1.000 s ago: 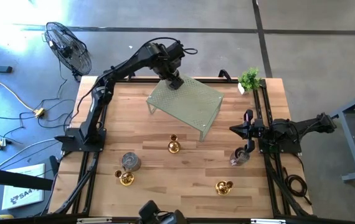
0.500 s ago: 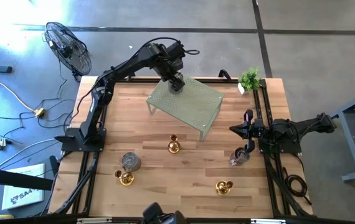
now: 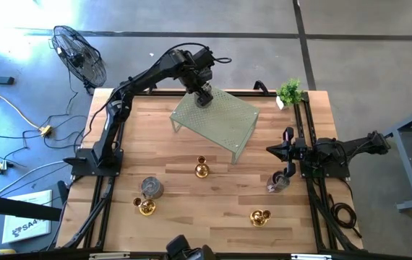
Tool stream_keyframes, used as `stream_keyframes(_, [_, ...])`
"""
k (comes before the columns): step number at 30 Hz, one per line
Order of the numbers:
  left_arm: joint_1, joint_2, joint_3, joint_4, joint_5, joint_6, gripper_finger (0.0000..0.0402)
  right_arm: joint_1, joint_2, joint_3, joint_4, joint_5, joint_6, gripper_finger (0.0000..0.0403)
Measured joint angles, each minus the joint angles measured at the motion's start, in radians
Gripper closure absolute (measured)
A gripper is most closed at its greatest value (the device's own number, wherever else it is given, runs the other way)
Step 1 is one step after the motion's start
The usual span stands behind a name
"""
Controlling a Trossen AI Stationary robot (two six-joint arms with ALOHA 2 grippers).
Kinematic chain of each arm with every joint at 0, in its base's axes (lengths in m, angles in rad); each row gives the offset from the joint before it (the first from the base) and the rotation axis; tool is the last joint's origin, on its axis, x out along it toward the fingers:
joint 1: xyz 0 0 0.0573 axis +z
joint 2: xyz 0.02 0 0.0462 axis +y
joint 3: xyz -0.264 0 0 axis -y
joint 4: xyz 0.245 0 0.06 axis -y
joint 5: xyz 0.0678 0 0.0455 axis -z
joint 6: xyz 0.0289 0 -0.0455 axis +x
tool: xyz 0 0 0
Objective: Pick & Place candle stick holders
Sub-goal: Put the top green scented candle on the shelf, then put the right gold candle holder on the shelf
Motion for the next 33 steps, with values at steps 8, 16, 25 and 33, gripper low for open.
stream_keyframes(8, [-0.021,0.0,0.0,-0.036,0.043,0.08,0.0002,0.0,0.0,0.0,0.0,0.0,0.0,0.0402])
stream_keyframes(16, [-0.034,-0.001,0.036,-0.027,-0.045,0.072,0.0002,0.0,0.0,0.0,0.0,0.0,0.0,0.0399])
stream_keyframes(25, [-0.032,-0.059,0.037,-0.058,-0.05,0.044,0.0002,0.0,0.0,0.0,0.0,0.0,0.0,0.04])
stream_keyframes(33, [-0.082,-0.15,0.037,-0.062,-0.057,0.021,0.0002,0.0,0.0,0.0,0.0,0.0,0.0,0.0402])
